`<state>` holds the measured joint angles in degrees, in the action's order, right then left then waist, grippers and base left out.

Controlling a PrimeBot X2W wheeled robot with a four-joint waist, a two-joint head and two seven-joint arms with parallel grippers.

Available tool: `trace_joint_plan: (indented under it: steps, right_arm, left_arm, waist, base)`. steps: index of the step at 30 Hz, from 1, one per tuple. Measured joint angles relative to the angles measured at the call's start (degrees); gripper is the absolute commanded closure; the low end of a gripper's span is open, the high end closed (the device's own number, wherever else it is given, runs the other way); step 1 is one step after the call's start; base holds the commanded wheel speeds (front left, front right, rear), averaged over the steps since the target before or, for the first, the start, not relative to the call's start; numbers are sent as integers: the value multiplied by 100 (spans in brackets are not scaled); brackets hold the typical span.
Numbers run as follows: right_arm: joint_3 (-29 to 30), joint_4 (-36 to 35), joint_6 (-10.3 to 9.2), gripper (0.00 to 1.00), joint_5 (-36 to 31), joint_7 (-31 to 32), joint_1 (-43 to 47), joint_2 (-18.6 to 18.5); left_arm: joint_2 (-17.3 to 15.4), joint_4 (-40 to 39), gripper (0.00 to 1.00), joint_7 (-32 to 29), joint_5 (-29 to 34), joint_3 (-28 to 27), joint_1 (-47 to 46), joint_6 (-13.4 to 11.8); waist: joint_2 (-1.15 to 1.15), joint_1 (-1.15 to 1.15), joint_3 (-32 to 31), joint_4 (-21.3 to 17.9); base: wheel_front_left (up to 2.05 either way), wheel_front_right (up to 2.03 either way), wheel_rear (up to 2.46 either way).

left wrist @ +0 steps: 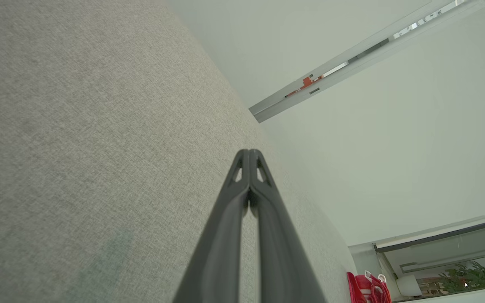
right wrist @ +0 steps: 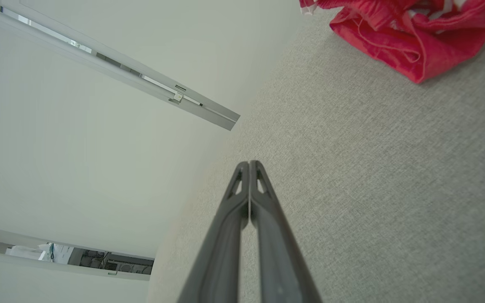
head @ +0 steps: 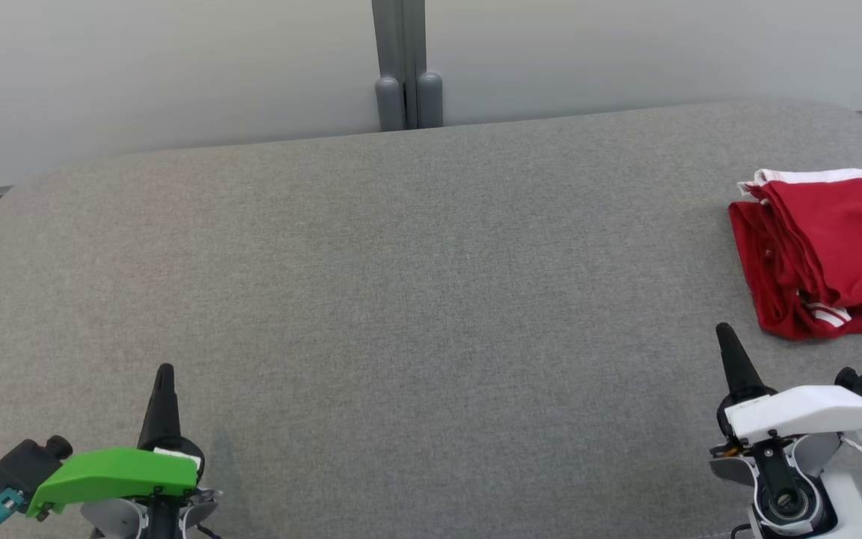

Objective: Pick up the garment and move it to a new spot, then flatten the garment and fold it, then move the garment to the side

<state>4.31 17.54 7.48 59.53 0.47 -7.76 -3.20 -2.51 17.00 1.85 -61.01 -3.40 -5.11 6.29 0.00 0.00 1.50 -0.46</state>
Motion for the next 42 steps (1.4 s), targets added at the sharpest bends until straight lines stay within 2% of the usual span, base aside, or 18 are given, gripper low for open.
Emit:
trace_joint_plan:
  steps: [42]
  right_arm:
    - [149,-233,0,100,2205,403,72,23]
  left_arm:
    - [-8,-191,100,-569,-2116,-207,-29,75]
  waist:
    - [0,0,-82,28]
  base:
    - [0,0,0]
